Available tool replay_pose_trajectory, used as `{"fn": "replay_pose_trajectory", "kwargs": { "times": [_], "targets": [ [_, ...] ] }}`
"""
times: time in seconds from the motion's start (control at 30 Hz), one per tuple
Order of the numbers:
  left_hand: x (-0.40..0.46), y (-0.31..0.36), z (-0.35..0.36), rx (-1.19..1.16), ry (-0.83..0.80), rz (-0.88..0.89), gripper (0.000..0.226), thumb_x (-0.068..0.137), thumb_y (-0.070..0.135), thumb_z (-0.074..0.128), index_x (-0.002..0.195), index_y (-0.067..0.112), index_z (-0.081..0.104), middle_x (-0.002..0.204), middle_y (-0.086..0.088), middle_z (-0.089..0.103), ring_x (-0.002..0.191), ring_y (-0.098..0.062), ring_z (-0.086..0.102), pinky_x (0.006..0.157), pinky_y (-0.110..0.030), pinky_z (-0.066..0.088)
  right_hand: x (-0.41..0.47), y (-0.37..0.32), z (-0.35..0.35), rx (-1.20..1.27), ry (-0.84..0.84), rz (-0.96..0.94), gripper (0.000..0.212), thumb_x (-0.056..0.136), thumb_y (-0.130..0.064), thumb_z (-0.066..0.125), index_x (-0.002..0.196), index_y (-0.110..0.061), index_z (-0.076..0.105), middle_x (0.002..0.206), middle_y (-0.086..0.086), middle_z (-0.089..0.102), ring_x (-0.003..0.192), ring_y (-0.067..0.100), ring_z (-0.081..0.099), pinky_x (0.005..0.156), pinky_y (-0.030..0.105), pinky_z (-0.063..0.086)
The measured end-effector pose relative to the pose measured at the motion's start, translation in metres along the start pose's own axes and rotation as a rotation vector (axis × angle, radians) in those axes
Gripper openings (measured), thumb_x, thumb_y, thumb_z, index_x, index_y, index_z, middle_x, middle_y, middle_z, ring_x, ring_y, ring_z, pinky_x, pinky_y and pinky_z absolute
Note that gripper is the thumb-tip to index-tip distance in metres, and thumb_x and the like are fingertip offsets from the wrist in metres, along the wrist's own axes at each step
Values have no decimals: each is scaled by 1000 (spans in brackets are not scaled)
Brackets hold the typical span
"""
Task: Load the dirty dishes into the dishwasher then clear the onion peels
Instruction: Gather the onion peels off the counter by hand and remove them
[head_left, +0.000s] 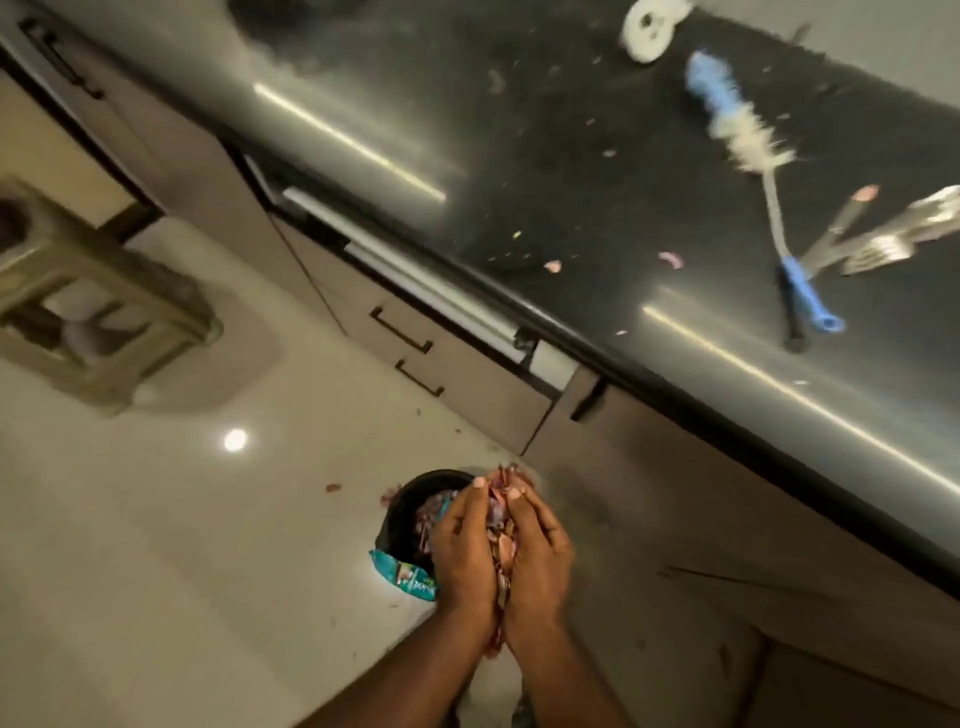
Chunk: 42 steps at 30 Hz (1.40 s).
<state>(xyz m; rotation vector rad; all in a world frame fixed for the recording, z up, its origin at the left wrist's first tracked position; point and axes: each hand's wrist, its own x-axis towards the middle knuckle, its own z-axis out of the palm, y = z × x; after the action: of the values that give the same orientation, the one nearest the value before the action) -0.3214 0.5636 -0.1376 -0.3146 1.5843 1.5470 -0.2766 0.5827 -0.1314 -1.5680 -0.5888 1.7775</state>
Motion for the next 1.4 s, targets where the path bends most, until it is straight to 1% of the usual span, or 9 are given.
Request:
{"fn": "replay_pose_trajectory", "kwargs": {
  "times": [0.2,0.43,0.7,0.8,0.97,1.07,1.17,1.27,1.4],
  "targets": [
    [97,-47,-35,-86,189,-54,23,101,25,65,116,11,75,106,-14,78,103,-31,75,101,-52,56,70,74,29,-2,-30,262,16,96,-10,71,110,-11,79,102,7,80,90,20,78,64,23,60],
    [173,-83,-61,-117,169,-292,52,95,56,62,125,15,72,113,-10,78,107,-29,75,102,-48,56,141,150,34,-50,-2,404,39,92,-32,75,124,-10,73,112,11,78,102,29,76,87,39,61],
    [209,-83,-87,-50,58,-384,86,94,83,28,121,16,75,114,-11,78,115,-32,69,113,-50,45,184,179,24,-141,-5,545,35,102,-41,60,127,-17,68,108,9,78,100,28,71,78,36,55],
    [208,-85,-91,-31,123,-357,87,93,85,22,119,21,75,107,-6,80,111,-29,70,94,-42,53,177,179,21,-137,6,545,40,105,-39,56,138,-18,59,106,2,71,96,22,66,69,32,50],
    [191,-79,-81,-35,110,-281,66,105,67,23,104,21,71,82,8,80,86,-12,71,72,-29,49,158,160,20,-27,8,536,36,108,-24,51,142,-12,54,116,4,67,95,16,64,71,28,50],
    [171,-79,-77,69,83,-217,60,103,66,37,123,21,72,106,5,79,98,-12,72,82,-30,52,147,148,17,29,21,511,28,107,-21,52,130,-8,63,125,9,70,103,20,66,82,29,51],
    [141,-89,-78,276,-96,-173,51,93,66,59,133,35,66,122,12,73,113,-5,68,99,-32,54,130,127,18,84,31,511,25,105,-25,55,106,-8,73,106,9,78,97,21,71,78,32,53],
    [103,-90,-80,634,-325,72,38,108,41,50,146,38,52,133,30,55,120,16,50,111,-18,43,110,102,19,136,10,481,36,108,-34,45,121,-10,69,119,8,73,109,23,67,94,37,49],
    [84,-64,-93,697,-157,114,29,112,23,42,138,29,54,121,12,66,119,-6,65,89,-13,54,73,66,23,332,6,442,47,109,-40,39,142,-12,57,140,10,61,136,27,53,118,41,35]
  ]
}}
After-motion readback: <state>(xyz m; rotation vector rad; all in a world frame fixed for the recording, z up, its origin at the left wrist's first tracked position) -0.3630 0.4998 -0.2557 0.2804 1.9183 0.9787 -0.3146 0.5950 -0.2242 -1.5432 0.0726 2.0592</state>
